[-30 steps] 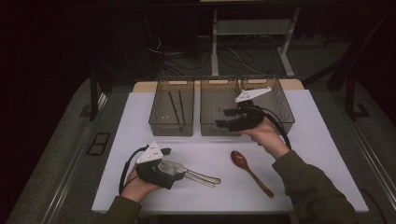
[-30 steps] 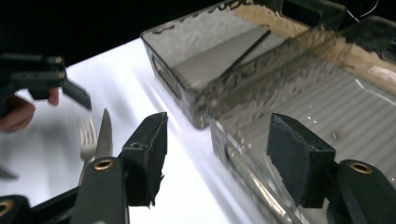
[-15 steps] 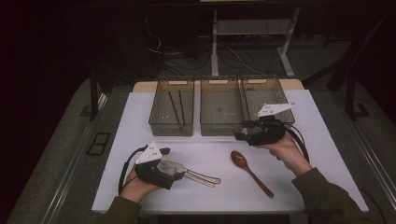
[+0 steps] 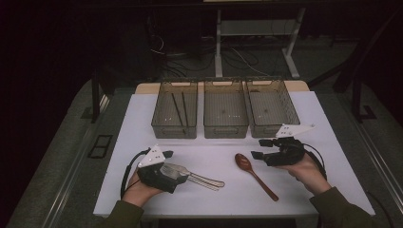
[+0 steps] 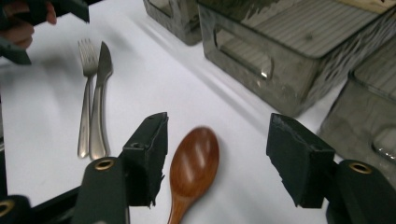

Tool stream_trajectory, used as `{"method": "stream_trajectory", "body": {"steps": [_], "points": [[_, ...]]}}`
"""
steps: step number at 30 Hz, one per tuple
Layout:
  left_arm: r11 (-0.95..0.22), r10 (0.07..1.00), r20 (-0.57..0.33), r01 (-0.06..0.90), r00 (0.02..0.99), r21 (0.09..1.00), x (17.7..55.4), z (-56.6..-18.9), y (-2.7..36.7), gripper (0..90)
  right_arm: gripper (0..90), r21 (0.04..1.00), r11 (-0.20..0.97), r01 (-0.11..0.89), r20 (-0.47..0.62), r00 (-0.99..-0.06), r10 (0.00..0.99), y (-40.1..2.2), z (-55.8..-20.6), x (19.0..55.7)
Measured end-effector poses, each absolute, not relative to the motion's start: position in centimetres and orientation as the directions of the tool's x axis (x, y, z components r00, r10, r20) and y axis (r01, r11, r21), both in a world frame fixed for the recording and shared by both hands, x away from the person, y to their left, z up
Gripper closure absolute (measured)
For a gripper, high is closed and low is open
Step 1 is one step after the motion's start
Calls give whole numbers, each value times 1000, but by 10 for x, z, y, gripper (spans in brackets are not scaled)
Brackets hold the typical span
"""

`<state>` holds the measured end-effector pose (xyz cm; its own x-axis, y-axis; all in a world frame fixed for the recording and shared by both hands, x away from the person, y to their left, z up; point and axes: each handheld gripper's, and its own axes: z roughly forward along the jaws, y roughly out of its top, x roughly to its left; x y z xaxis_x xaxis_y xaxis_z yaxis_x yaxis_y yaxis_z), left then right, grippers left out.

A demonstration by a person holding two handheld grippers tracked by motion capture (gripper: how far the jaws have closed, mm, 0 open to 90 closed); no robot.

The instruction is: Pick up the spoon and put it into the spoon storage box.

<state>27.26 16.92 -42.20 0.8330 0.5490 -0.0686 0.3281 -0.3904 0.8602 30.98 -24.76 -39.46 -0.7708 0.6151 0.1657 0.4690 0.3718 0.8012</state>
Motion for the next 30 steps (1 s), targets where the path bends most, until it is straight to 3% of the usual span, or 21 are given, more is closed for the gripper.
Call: {"method": "stream_trajectory", "body": {"steps": [6,19,30], "points": [[-393,549,-66,327,833,859,273,-423,169,0,495,782,392,485,183,-780,599,-252,-402,294],[-396,549,-73,336,832,854,272,-425,167,0,887,703,489,517,199,-803,562,-246,-425,269],[-396,551,-69,333,832,856,272,-425,169,0,889,622,587,518,187,-826,531,-232,-440,260]]}}
